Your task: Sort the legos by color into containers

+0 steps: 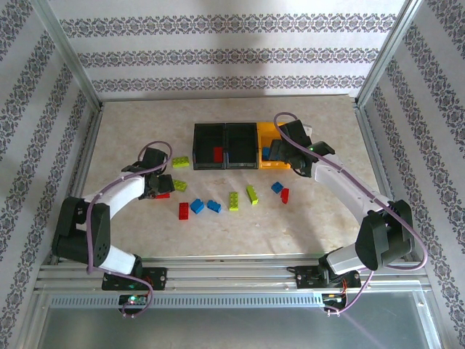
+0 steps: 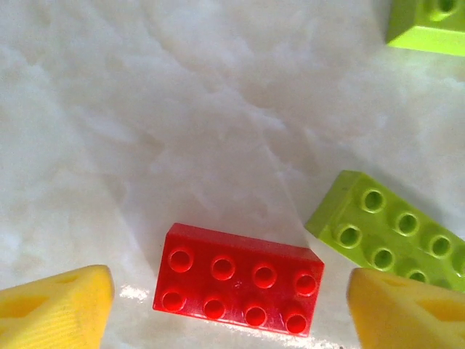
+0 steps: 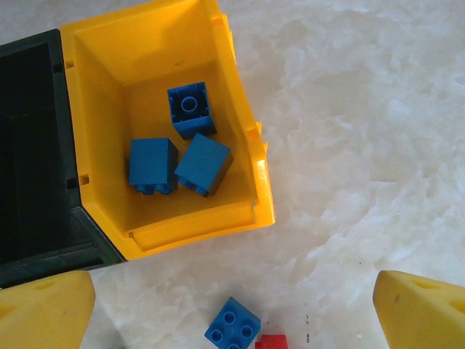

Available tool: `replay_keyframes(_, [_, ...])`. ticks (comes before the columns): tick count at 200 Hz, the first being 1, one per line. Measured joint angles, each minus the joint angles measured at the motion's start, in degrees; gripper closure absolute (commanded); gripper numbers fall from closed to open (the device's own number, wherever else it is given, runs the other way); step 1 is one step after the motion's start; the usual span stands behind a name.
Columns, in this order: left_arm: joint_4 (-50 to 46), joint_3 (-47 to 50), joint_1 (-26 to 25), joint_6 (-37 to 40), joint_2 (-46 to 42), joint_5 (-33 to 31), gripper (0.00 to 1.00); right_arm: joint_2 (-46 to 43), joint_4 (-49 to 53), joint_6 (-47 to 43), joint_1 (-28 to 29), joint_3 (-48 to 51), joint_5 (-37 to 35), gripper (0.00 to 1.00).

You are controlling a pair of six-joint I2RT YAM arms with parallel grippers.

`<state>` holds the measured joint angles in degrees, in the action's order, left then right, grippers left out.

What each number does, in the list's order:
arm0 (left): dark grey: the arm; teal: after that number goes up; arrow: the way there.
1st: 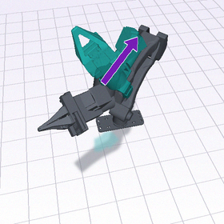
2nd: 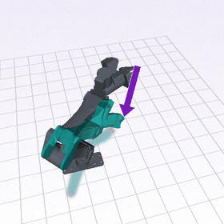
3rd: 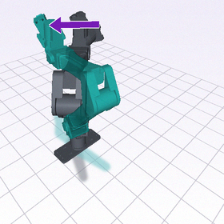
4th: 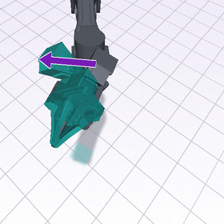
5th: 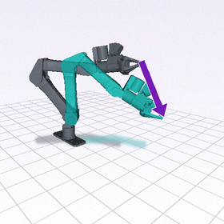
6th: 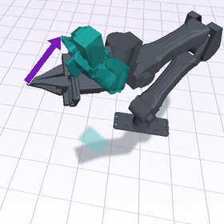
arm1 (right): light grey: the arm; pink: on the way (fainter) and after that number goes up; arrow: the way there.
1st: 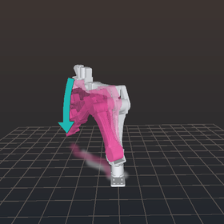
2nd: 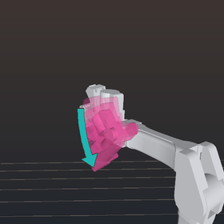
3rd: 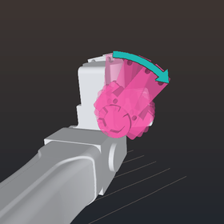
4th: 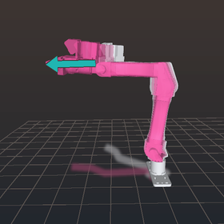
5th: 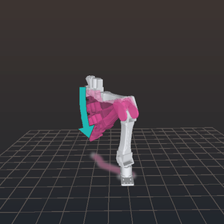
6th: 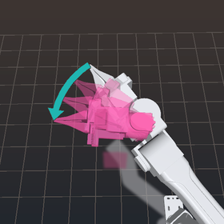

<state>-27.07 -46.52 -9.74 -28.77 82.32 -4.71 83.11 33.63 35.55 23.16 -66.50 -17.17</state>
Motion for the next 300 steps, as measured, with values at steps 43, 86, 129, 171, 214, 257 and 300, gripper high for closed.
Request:
replay_keyframes(43, [-0.72, 0.0, 0.02, 0.63, -0.46, 1.51, 0.09, 0.07, 0.0, 0.35, 0.0, 0.0, 0.0, 0.02])
replay_keyframes(86, [-0.87, 0.0, 0.02, 1.55, 1.4, 2.54, 0.1, 0.07, 0.02, 0.35, 0.2, 0.0, -0.02, 0.02])
replay_keyframes(129, [-1.03, 0.0, 0.02, 1.73, 3.96, 2.78, 0.16, 0.07, 0.02, 0.35, 0.37, 0.0, -0.02, 0.02])
replay_keyframes(171, [-1.05, 0.0, 0.11, 1.77, 4.55, 1.62, 0.18, 0.07, 0.42, 0.35, 0.37, 0.0, -0.17, 0.02])
replay_keyframes(214, [-1.03, 0.0, 1.18, 1.6, 5.44, 1.2, 0.25, 0.07, 0.46, 0.35, 0.37, 0.0, -0.24, 0.02])
replay_keyframes(257, [-0.98, 0.0, 2.69, 1.33, 6.03, 1.62, 0.29, 0.07, 0.46, 0.35, 0.37, 0.0, -0.52, 0.02])
replay_keyframes(300, [-0.57, 0.92, 3.13, 0.72, 6.03, 2.86, 0.29, 0.07, 0.46, 0.33, 0.37, 0.0, -0.61, 0.02])
